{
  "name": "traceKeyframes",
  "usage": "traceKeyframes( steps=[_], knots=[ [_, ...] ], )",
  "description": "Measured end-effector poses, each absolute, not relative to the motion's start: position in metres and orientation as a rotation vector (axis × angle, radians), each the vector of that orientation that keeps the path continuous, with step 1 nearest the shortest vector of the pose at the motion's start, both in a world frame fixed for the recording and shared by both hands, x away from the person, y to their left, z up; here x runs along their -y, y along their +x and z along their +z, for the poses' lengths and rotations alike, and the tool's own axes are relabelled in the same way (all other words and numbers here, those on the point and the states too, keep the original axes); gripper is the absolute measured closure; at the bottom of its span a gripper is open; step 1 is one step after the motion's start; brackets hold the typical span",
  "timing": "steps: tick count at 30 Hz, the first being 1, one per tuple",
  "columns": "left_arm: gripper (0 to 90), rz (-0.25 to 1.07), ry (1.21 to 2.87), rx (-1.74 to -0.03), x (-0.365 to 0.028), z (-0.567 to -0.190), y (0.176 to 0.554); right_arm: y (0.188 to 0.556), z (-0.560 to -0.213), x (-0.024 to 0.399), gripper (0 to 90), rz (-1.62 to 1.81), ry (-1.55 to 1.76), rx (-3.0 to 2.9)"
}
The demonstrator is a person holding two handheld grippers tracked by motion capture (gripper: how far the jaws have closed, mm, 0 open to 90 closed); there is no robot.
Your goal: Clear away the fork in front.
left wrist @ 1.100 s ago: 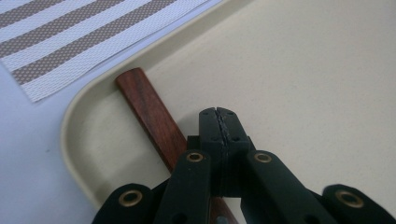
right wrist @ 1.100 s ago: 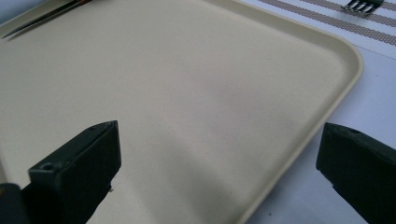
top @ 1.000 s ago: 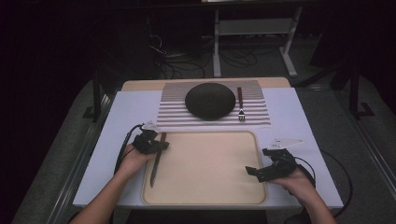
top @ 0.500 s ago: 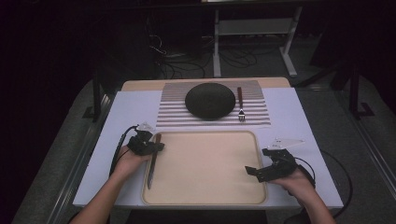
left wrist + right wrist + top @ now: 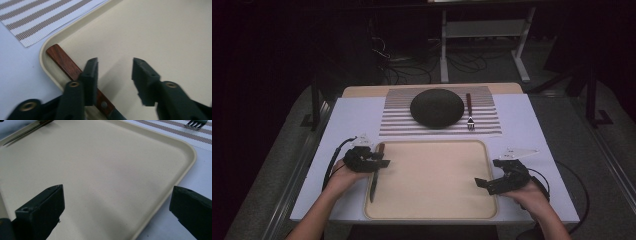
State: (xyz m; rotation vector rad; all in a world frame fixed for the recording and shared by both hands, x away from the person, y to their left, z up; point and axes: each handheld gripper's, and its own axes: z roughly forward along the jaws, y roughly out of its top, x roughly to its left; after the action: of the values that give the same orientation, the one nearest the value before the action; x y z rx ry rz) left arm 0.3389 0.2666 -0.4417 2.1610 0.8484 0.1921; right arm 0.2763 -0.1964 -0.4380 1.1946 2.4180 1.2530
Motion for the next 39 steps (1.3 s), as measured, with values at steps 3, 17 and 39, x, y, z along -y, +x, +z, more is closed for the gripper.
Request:
traceKeyframes(
  steps=[3, 17, 39],
  knots=[
    [38.2, 0.174, 2.142, -0.823, -0.273, -0.439, 0.330, 0.276, -0.437, 0.197, 0.0, 1.257, 1.202, -2.410],
    [0.0, 0.140, 2.138, -0.761, -0.288, -0.449, 0.310, 0.279, -0.436, 0.198, 0.0, 1.230, 1.238, -2.390],
    [0.0, 0.166, 2.133, -0.734, -0.285, -0.448, 0.307, 0.306, -0.429, 0.193, 3.9, 1.128, 1.298, -2.360]
  ],
)
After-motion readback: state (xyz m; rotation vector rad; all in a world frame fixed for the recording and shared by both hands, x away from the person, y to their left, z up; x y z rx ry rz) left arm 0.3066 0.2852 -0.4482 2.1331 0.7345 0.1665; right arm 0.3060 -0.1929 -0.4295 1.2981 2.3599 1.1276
